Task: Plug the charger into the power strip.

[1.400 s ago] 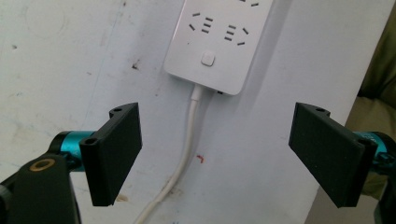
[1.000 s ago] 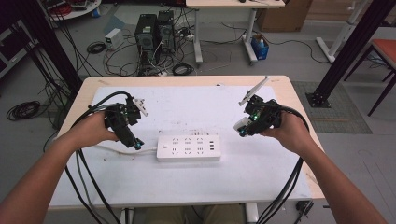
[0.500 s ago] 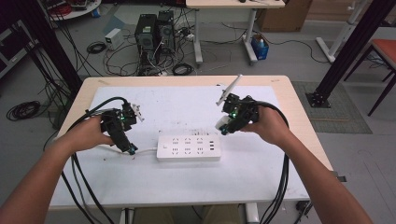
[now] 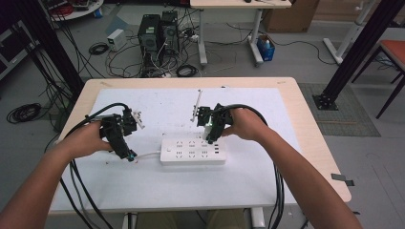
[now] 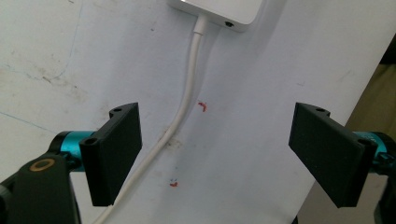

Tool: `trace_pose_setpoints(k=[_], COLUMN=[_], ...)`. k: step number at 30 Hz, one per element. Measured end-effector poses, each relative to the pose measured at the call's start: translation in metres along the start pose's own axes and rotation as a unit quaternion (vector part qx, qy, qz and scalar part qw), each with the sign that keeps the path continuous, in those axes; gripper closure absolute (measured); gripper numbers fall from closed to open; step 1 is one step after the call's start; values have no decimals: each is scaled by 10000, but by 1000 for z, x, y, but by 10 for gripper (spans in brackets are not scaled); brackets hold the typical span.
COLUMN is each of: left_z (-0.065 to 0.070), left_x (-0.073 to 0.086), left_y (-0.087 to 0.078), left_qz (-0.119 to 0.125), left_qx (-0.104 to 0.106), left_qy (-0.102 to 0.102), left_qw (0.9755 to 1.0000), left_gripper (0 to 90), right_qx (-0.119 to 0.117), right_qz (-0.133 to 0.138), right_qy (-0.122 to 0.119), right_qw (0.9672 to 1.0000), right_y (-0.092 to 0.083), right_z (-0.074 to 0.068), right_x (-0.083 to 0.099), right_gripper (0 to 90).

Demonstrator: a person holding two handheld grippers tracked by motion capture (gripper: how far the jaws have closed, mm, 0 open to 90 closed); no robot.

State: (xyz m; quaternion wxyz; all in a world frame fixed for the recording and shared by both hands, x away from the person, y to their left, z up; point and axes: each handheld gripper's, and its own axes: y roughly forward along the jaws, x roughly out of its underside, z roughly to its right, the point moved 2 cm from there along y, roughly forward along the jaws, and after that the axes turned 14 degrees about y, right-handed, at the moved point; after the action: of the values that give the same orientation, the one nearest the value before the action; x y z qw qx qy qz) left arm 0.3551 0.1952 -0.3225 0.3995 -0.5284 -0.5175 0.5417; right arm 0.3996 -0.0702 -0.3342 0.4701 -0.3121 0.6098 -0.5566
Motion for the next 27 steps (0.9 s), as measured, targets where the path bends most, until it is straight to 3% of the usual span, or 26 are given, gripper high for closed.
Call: trace_pose_setpoints(k=[6,10,17,22,27], left_z=[-2,-6,-9,-11,-10], left_x=[-1,-4,0,3,3], left_y=[3,8,13,15,18], left_qz=[-55,14,-5,-26,-22], left_qx=[-28,4,47,60,103], left_qy=[21,-21,-47,-67,-101], left_qw=[10000,10000,10000,10000,9999], left_gripper=[173,173,173,174,173], right_qx=[-70,-94,-100,-188,-177], right_qz=[-144,-346,-559,-547,-730], right_qy=[-138,-406,-760,-804,-740], right_qw=[9998,9985,9955,9951,9944], right_y=[16,35,50,51,59], right_z=[1,0,-1,1,1], right_x=[-8,-15,-21,-22,-24], right_gripper=[621,622,622,623,625])
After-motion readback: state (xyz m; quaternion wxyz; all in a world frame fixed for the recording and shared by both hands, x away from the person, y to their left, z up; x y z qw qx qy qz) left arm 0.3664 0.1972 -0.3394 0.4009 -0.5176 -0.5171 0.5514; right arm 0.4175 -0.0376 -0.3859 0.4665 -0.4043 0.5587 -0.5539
